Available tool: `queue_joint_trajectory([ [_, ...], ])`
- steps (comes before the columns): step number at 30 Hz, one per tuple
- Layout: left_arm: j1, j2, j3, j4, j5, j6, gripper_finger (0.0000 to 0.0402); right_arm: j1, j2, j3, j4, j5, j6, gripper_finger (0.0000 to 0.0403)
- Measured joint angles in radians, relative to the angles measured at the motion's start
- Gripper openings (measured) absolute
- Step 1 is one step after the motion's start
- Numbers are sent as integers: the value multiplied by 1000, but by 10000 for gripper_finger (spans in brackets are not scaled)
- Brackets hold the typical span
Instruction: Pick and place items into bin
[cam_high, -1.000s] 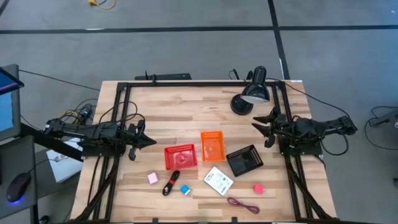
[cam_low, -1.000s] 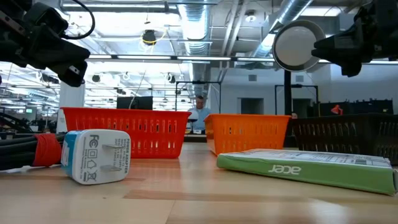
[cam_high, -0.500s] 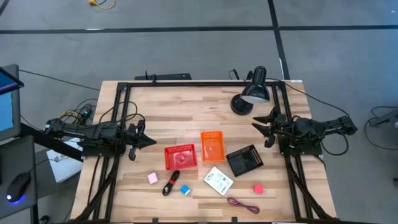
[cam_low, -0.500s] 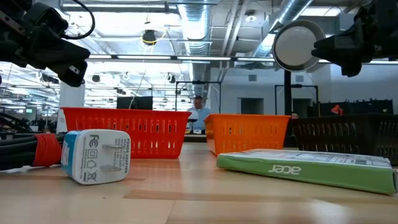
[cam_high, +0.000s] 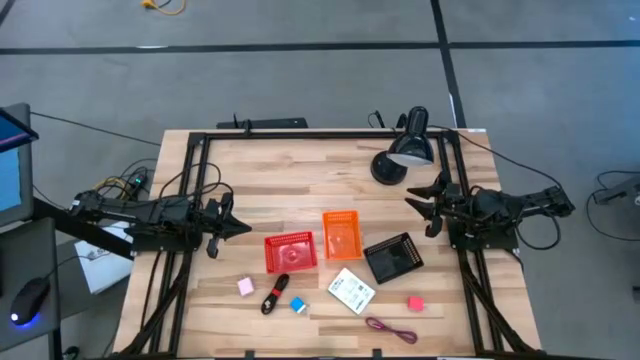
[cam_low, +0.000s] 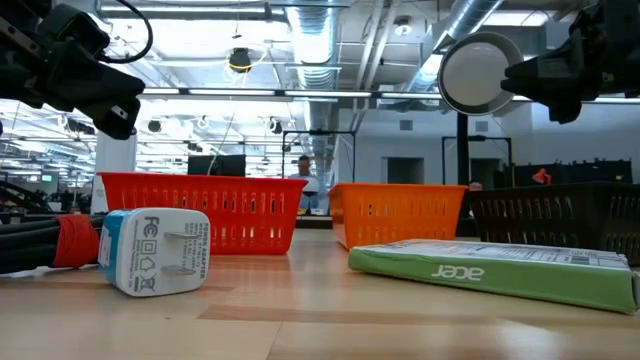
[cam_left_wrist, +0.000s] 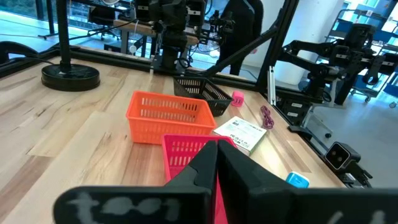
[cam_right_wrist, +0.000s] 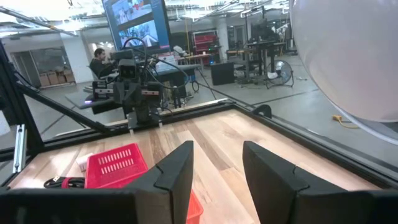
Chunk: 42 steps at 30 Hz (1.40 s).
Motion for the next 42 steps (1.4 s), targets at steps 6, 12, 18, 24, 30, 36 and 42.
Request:
queue_joint_trajectory([
  [6,0,0,0,0,0,0,0,0,0,0,0,0,0,133],
  [12,0,0,0,0,0,0,0,0,0,0,0,0,0,134],
  [18,0,0,0,0,0,0,0,0,0,0,0,0,0,133],
  [24,0,0,0,0,0,0,0,0,0,0,0,0,0,134],
  [30,0,0,0,0,0,0,0,0,0,0,0,0,0,133],
  [36,0,0,0,0,0,0,0,0,0,0,0,0,0,133],
  [42,-2,0,0,1,1,-86,0,0,0,0,0,0,0,134],
])
